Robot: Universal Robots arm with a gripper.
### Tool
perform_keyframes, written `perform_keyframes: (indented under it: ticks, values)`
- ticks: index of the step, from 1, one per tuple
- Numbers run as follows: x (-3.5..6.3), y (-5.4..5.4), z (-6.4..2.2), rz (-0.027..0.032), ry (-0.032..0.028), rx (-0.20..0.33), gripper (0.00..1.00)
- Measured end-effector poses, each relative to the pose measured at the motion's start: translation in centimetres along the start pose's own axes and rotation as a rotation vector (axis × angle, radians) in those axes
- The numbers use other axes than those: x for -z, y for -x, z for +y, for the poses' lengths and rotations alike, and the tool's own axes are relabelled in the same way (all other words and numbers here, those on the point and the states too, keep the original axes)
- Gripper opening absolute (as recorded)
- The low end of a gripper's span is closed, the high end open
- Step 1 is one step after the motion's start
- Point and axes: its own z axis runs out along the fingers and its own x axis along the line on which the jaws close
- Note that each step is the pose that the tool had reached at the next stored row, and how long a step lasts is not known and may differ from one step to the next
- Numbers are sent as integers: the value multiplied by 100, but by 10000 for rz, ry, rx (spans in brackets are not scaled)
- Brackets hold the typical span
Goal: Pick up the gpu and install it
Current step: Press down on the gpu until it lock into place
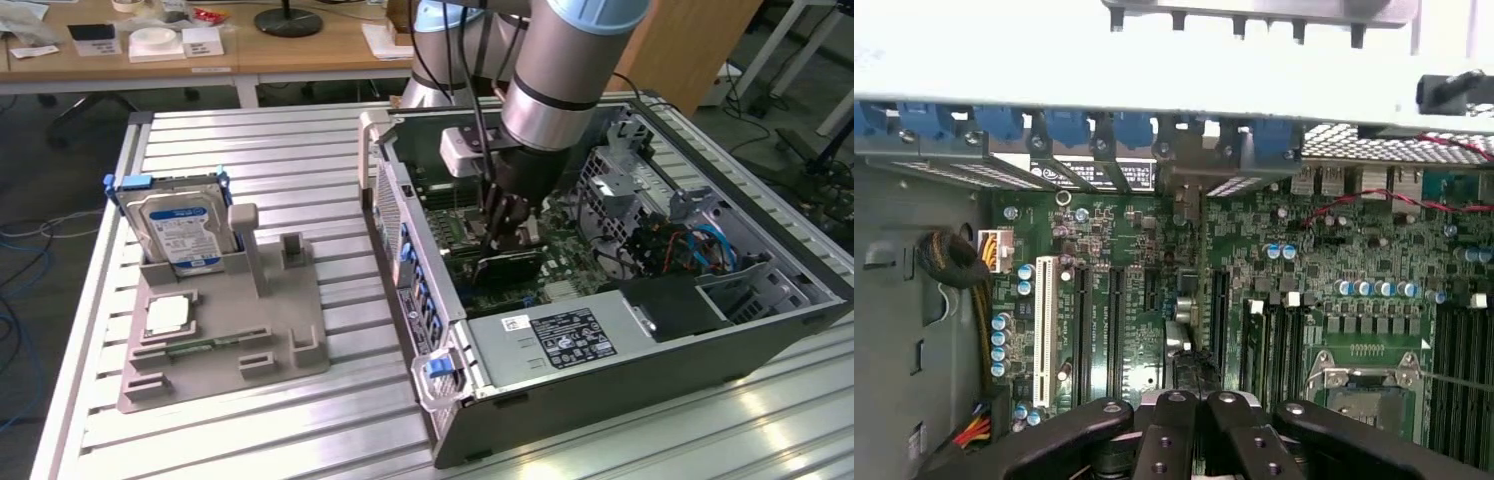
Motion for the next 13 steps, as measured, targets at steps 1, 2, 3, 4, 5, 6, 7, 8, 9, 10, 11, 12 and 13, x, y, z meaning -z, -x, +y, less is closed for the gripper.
perform_keyframes:
  ticks: [1, 2, 3, 4, 5, 6, 7, 8, 9, 10, 11, 12, 13]
  values:
    - [0, 0, 9, 2, 2, 39, 11]
    - [-2, 1, 24, 1, 2, 47, 11]
    - [-3, 1, 42, 1, 2, 47, 11]
    - [-4, 2, 67, 2, 2, 48, 11]
    - [-5, 3, 94, 1, 3, 48, 11]
    - [-7, 4, 121, 1, 2, 47, 11]
    - [-9, 5, 141, 1, 2, 46, 11]
    - [-10, 7, 154, 4, 3, 45, 11]
    - [-10, 8, 159, 8, 3, 45, 11]
    - [-10, 8, 160, 9, 3, 46, 11]
    - [-10, 7, 160, 10, 3, 47, 11]
    - [-10, 7, 160, 9, 2, 47, 11]
    - [-11, 7, 164, 10, 2, 46, 11]
